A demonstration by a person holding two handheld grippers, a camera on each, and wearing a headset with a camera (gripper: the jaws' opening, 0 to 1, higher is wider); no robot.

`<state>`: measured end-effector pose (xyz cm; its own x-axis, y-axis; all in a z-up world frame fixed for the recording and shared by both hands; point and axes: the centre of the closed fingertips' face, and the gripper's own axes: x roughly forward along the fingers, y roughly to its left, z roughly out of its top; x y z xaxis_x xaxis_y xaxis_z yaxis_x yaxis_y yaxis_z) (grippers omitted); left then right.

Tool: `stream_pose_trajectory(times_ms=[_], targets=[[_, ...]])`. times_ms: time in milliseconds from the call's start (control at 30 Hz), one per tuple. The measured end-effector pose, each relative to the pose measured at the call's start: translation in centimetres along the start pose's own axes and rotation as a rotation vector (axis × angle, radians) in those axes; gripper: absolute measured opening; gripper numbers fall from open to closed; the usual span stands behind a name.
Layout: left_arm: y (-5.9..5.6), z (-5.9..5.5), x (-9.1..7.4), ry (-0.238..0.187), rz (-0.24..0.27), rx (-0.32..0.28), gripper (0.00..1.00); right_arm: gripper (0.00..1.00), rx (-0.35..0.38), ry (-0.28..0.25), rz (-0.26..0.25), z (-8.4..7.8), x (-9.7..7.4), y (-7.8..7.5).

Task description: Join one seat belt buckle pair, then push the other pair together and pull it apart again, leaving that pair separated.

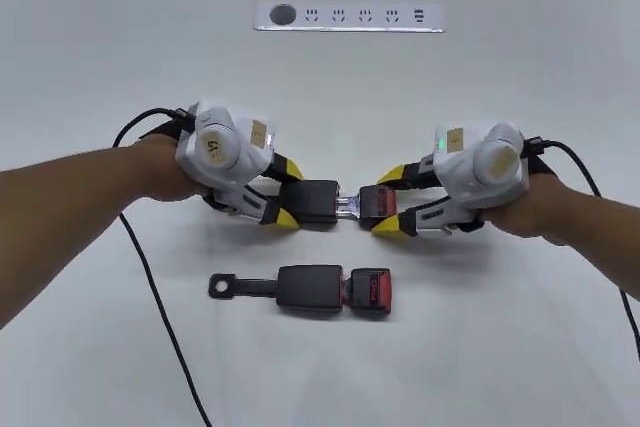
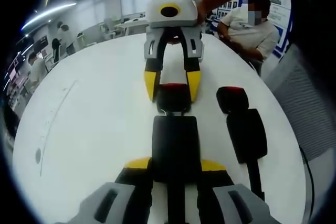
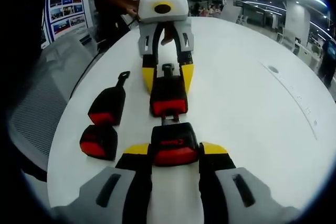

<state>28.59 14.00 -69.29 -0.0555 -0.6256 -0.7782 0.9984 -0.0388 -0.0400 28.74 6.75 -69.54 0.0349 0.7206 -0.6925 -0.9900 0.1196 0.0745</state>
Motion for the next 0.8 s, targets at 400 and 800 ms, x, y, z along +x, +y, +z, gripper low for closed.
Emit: stream_pose_trajectory(times_ms=[400,800], targets=[[0.12,0.16,0.02,0.011,0.007,-0.013,0.33,0.33,0.026,-0.017,-0.012,-0.01,-0.03,-0.35],[0.14,0.31,0.01,0.022,0.018,-0.032,0.32,0.33,0.056,-0.039,-0.029,0.61,0.46,0.04]])
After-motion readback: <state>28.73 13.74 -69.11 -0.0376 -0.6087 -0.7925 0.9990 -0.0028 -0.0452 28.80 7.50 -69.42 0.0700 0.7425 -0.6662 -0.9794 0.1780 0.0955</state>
